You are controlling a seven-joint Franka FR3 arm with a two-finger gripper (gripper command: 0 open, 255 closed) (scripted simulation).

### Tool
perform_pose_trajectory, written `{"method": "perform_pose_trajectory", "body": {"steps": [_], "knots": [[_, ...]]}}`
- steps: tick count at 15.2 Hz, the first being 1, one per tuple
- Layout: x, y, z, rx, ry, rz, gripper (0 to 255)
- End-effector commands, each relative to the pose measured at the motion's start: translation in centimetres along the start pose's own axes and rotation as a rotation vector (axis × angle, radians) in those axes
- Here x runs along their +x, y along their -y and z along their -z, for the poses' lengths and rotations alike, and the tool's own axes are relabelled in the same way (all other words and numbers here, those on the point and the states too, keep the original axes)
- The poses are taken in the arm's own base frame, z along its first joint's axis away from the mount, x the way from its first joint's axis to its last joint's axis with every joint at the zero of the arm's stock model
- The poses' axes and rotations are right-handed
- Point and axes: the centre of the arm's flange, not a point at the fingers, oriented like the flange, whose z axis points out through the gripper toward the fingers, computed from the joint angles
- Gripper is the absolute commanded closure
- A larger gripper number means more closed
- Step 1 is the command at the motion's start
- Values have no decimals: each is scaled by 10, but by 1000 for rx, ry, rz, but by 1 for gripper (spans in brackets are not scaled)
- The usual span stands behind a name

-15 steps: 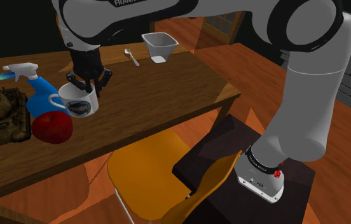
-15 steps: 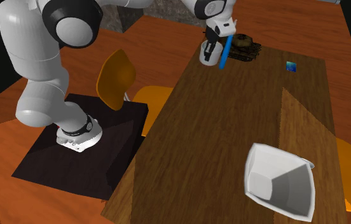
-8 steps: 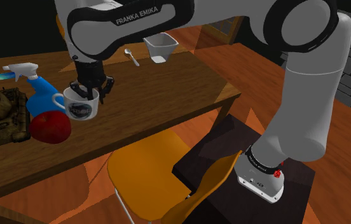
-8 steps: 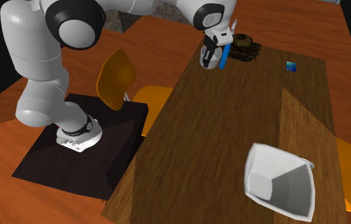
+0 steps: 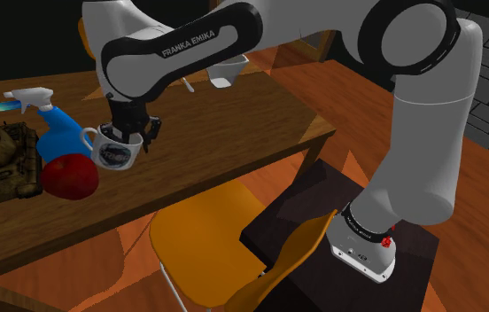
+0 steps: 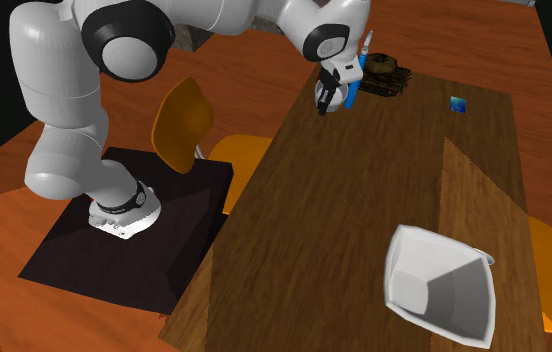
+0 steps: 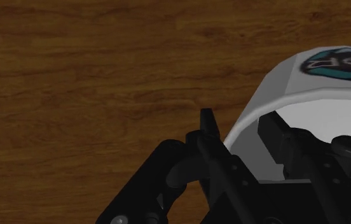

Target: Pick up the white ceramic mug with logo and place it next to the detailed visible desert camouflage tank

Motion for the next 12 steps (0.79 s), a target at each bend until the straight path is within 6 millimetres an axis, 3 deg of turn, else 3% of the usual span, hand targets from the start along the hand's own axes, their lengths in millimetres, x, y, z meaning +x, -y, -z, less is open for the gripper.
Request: {"method": "perform_pose_trajectory", "body": {"steps": [1,6,7,12], "knots": [[-2,0,-8,-7,10,5,255],[-2,0,-8,-7,10,5,255],[-2,0,-8,-7,10,5,0],[-2,0,-8,-7,10,5,0]]}}
